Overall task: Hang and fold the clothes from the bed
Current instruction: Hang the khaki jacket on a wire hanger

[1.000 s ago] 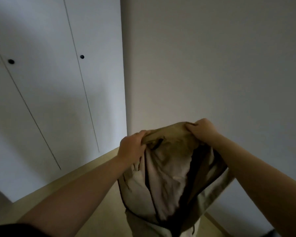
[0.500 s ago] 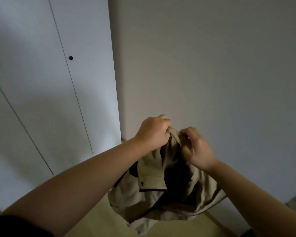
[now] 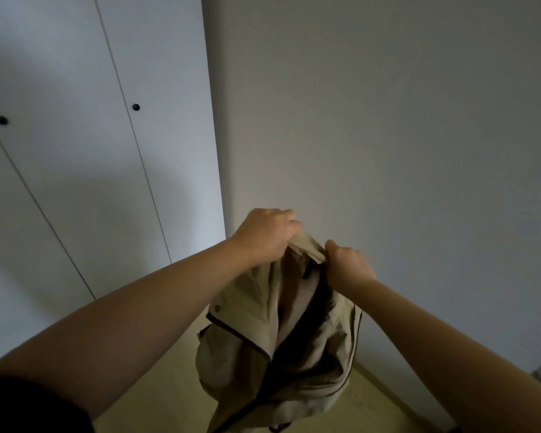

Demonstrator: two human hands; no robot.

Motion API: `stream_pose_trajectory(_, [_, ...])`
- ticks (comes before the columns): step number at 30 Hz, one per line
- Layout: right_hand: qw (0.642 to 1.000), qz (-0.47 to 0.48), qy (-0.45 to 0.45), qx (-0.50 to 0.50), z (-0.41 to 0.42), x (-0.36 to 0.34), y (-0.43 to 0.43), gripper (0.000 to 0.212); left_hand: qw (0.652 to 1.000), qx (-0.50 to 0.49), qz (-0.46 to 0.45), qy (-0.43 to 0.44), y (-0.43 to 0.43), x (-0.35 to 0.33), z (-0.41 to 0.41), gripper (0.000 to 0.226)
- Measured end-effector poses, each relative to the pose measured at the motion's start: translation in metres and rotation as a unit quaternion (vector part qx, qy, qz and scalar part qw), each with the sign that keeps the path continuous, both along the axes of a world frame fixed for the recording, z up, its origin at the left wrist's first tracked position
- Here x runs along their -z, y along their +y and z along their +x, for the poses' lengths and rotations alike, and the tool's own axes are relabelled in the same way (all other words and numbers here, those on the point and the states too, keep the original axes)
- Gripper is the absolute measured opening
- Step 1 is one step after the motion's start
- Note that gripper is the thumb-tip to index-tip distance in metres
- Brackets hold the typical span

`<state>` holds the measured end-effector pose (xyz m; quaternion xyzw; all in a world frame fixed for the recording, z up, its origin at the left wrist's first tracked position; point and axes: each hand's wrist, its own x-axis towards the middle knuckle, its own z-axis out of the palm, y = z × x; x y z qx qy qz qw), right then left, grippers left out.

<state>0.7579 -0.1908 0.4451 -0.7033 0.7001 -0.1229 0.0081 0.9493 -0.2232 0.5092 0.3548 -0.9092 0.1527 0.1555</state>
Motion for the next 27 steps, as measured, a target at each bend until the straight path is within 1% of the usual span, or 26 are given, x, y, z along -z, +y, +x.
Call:
stream_pose_trajectory(1, [0.999,0.003,0.045,0.007,-0.001,-0.002,-0.003,0.017,0.998,-0.02,-0.008,-0.051,-0.003,0.005,0.009,0.031])
stream_pose_trajectory(2, [0.996,0.0,0.084,0.009,-0.001,-0.006,-0.008,0.025,0.995,-0.049,-0.008,-0.081,-0.007,0.009,0.017,0.036])
stream_pose_trajectory(3, [0.993,-0.003,0.115,0.008,0.002,-0.012,-0.014,0.033,0.993,-0.081,0.006,-0.083,-0.012,0.011,0.022,0.037])
stream_pose_trajectory(5, [0.991,-0.039,0.123,0.018,0.007,-0.031,-0.027,0.034,0.992,-0.12,0.037,-0.02,-0.021,0.004,0.029,0.032])
stream_pose_trajectory(6, [0.991,-0.076,0.104,0.032,0.006,-0.04,-0.032,0.033,0.991,-0.129,0.022,0.021,-0.026,0.0,0.031,0.03])
stream_pose_trajectory(7, [0.987,-0.126,0.088,0.043,0.005,-0.044,-0.036,0.033,0.989,-0.12,-0.021,0.078,-0.029,-0.003,0.034,0.032])
stream_pose_trajectory(8, [0.983,-0.154,0.076,0.059,0.002,-0.044,-0.038,0.034,0.982,-0.109,-0.062,0.141,-0.032,-0.003,0.038,0.036])
stream_pose_trajectory(9, [0.986,-0.136,0.061,0.08,-0.001,-0.045,-0.037,0.033,0.974,-0.121,-0.072,0.177,-0.033,0.0,0.042,0.039])
stream_pose_trajectory(10, [0.991,-0.072,0.056,0.094,0.0,-0.044,-0.036,0.03,0.974,-0.152,-0.04,0.164,-0.032,0.004,0.046,0.039])
stream_pose_trajectory(11, [0.992,0.026,0.069,0.102,0.003,-0.04,-0.033,0.027,0.973,-0.202,0.035,0.103,-0.03,0.011,0.045,0.034])
stream_pose_trajectory(12, [0.985,0.112,0.087,0.1,0.004,-0.034,-0.032,0.027,0.958,-0.255,0.127,0.022,-0.028,0.021,0.042,0.022])
stream_pose_trajectory(13, [0.978,0.153,0.089,0.108,0.003,-0.028,-0.03,0.028,0.934,-0.285,0.213,-0.008,-0.026,0.029,0.038,0.009])
stream_pose_trajectory(14, [0.982,0.135,0.073,0.11,0.001,-0.023,-0.031,0.032,0.921,-0.298,0.249,0.011,-0.025,0.036,0.036,0.007])
stream_pose_trajectory(15, [0.989,0.081,0.047,0.115,-0.002,-0.021,-0.03,0.039,0.927,-0.287,0.237,0.052,-0.028,0.043,0.035,0.009])
stream_pose_trajectory(16, [0.992,0.007,0.021,0.122,-0.008,-0.018,-0.03,0.051,0.942,-0.254,0.173,0.135,-0.031,0.047,0.035,0.017])
stream_pose_trajectory(17, [0.989,-0.071,-0.003,0.133,-0.014,-0.016,-0.032,0.063,0.948,-0.208,0.093,0.224,-0.035,0.05,0.035,0.033])
stream_pose_trajectory(18, [0.981,-0.118,-0.019,0.152,-0.022,-0.014,-0.034,0.069,0.948,-0.17,0.036,0.266,-0.038,0.053,0.036,0.044])
stream_pose_trajectory(19, [0.978,-0.113,-0.036,0.171,-0.027,-0.015,-0.034,0.067,0.952,-0.158,0.028,0.26,-0.038,0.055,0.037,0.049])
stream_pose_trajectory(20, [0.982,-0.059,-0.032,0.177,-0.028,-0.016,-0.033,0.054,0.961,-0.165,0.066,0.211,-0.038,0.057,0.036,0.047])
stream_pose_trajectory(21, [0.983,0.034,-0.012,0.179,-0.028,-0.016,-0.032,0.035,0.964,-0.198,0.136,0.117,-0.036,0.059,0.033,0.04])
stream_pose_trajectory(22, [0.976,0.123,-0.011,0.179,-0.028,-0.014,-0.031,0.016,0.948,-0.233,0.215,0.021,-0.033,0.066,0.028,0.029])
stream_pose_trajectory(23, [0.968,0.171,-0.015,0.182,-0.027,-0.012,-0.03,0.012,0.929,-0.26,0.263,-0.028,-0.031,0.072,0.023,0.018])
stream_pose_trajectory(24, [0.965,0.18,-0.033,0.189,-0.026,-0.009,-0.031,0.019,0.916,-0.278,0.289,-0.02,-0.031,0.074,0.019,0.007])
stream_pose_trajectory(25, [0.962,0.17,-0.066,0.204,-0.026,-0.005,-0.032,0.024,0.899,-0.297,0.321,0.028,-0.03,0.074,0.016,0.007])
stream_pose_trajectory(26, [0.956,0.151,-0.117,0.223,-0.027,-0.002,-0.032,0.027,0.869,-0.322,0.362,0.1,-0.032,0.072,0.013,0.014])
stream_pose_trajectory(27, [0.945,0.137,-0.178,0.238,-0.027,0.001,-0.033,0.029,0.812,-0.345,0.433,0.183,-0.035,0.068,0.01,0.02])
